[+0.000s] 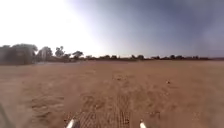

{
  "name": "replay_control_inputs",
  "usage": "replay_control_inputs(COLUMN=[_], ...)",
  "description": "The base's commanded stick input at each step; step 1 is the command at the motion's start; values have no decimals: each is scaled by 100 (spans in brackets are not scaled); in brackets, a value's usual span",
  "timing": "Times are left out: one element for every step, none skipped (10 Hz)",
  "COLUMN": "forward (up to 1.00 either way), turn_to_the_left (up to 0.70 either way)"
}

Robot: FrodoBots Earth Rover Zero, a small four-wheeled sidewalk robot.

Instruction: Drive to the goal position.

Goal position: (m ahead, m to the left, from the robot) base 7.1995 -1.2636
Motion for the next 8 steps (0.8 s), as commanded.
replay_control_inputs(forward=[100, 100, 100, 100, 100, 100, 100, 100], turn_to_the_left=[0, 0, 0, 0, 0, 0, 0, 0])
